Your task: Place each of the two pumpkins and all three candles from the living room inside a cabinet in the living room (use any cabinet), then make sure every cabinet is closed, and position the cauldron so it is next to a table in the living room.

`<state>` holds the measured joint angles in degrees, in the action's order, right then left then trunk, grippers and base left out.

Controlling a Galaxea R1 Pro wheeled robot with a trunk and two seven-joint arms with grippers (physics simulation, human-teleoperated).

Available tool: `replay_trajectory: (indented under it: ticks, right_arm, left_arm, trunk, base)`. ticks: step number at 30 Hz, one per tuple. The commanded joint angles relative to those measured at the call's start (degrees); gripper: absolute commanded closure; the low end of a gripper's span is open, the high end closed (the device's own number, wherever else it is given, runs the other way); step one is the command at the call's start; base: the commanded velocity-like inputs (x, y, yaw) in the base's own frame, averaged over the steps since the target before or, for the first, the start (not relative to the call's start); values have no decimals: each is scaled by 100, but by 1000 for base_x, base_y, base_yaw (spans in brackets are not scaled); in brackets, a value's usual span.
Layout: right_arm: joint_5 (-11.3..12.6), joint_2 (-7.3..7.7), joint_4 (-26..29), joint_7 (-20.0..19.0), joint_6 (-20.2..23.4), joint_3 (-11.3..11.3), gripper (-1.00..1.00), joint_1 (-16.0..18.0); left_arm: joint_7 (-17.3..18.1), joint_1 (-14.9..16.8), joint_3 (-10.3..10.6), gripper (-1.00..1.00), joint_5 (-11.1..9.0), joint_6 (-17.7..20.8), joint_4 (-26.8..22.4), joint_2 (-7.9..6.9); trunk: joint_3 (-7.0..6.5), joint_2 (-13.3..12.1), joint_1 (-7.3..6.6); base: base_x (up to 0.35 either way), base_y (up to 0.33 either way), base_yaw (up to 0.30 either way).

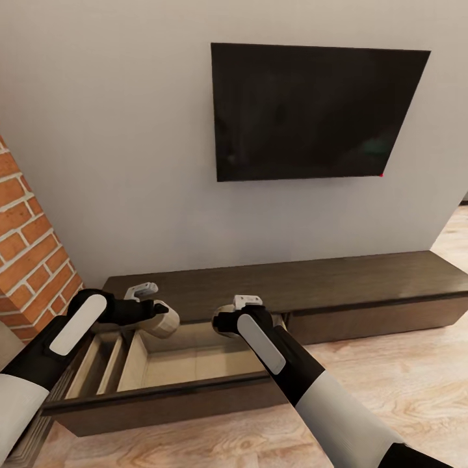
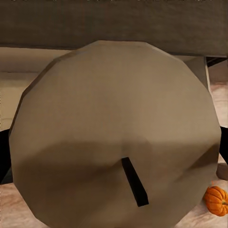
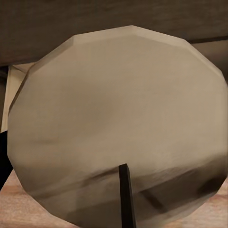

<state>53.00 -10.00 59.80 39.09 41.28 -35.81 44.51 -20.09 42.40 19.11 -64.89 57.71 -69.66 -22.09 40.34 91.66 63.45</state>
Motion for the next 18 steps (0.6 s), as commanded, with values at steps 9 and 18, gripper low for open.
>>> replay_trajectory:
  ticks: [9, 18]
  right_arm:
    - [52, 0, 2, 52, 3, -5, 100, 5]
    - [52, 0, -9, 46, 3, -5, 100, 5]
  left_arm:
    - [-81, 5, 3, 100, -50, -9, -7, -3]
    - [-91, 5, 5, 100, -50, -30, 6, 2]
  trunk:
    - [167, 364, 197]
    - [329, 725, 395]
  base:
    - [1, 1, 0]
    - [0, 0, 0]
